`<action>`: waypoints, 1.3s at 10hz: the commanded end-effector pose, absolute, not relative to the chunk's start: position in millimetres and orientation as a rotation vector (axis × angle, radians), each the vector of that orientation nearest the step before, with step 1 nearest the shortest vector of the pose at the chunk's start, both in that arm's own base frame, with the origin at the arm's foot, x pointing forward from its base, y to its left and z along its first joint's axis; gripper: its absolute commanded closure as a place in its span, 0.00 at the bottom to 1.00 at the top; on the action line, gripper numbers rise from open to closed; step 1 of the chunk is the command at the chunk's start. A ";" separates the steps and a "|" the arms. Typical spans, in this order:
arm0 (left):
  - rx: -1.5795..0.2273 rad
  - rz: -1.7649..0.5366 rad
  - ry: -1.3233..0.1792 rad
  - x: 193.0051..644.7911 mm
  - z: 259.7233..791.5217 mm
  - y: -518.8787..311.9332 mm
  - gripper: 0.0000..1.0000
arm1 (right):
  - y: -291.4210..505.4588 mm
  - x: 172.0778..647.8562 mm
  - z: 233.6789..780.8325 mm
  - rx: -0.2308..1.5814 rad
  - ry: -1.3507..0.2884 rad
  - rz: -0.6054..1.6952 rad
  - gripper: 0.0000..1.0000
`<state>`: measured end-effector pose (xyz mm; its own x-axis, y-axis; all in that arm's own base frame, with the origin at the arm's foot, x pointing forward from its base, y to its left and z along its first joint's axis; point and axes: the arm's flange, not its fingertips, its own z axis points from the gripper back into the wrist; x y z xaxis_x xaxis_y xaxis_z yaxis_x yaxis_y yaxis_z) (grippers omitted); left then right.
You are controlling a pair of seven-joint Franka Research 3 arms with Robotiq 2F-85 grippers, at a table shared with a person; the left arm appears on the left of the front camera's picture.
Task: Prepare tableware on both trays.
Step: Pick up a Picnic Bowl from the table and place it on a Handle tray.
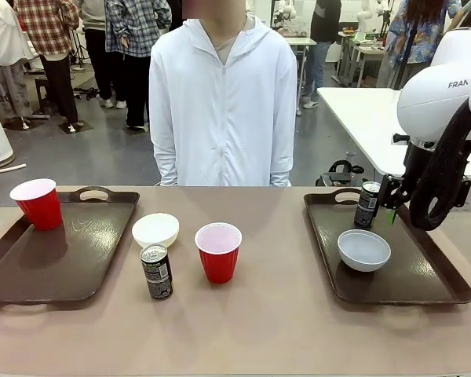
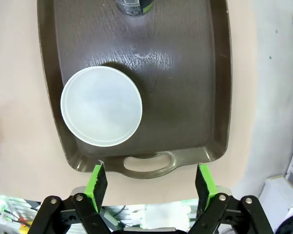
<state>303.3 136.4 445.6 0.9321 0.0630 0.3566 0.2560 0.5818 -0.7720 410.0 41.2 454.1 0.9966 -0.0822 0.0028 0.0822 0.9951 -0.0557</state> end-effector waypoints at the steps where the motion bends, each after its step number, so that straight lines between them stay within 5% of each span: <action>1: -0.962 -0.118 -0.375 302.3 446.0 136.9 0.00 | 41.8 409.9 451.0 -0.054 -0.015 -0.104 0.07; 6: -0.962 -0.118 -0.375 302.3 446.0 136.9 0.00 | 33.1 395.1 463.3 0.007 -0.036 -0.101 0.07; 9: -0.949 -0.116 -0.367 303.3 445.5 136.3 0.00 | -10.8 348.2 504.1 0.302 -0.078 -0.073 0.07; 13: -0.671 -0.238 -0.287 303.1 481.2 105.7 0.00 | -133.8 322.1 491.9 0.841 -0.027 -0.120 0.07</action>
<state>306.2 114.7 465.9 0.9387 -0.0914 0.3324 0.2976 0.7017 -0.6473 313.1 -113.4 501.6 0.9903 -0.1368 0.0246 0.0838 0.7286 0.6798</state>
